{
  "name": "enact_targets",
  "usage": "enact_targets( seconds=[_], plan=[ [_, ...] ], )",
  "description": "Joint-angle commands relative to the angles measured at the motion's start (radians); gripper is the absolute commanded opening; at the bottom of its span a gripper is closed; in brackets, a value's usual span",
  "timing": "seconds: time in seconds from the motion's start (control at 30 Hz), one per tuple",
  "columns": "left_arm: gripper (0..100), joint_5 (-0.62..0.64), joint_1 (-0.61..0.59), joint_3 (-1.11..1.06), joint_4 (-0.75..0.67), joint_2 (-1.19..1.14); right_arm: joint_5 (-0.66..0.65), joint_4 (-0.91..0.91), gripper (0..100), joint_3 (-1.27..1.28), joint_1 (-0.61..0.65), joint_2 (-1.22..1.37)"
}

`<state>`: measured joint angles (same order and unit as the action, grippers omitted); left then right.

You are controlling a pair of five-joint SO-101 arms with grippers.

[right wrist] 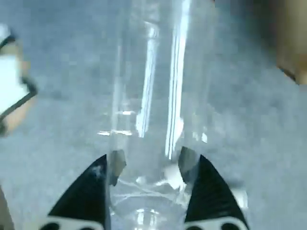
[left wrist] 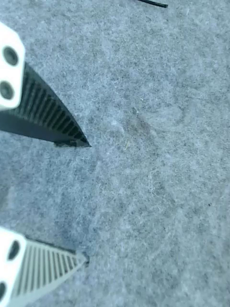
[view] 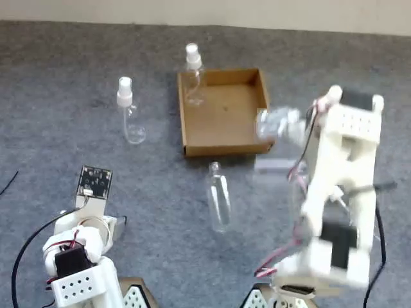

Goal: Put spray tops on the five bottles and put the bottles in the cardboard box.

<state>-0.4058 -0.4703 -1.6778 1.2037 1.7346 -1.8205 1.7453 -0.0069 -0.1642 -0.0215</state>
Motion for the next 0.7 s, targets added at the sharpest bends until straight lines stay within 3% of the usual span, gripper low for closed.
enact_targets(
  seconds=[0.0, 0.37, 0.67],
  plan=[
    [30, -0.006, 0.013, -0.024, -0.018, -0.002, -0.437, 0.008, 0.4, 0.387, 0.031, -0.341],
    [30, -0.006, 0.013, -0.024, -0.018, -0.002, -0.476, -0.102, 0.9, 0.423, 0.162, -0.308],
    [30, -0.006, 0.013, -0.024, -0.018, -0.002, -0.468, -0.186, 32.9, 0.268, 0.165, -0.114]
  ],
)
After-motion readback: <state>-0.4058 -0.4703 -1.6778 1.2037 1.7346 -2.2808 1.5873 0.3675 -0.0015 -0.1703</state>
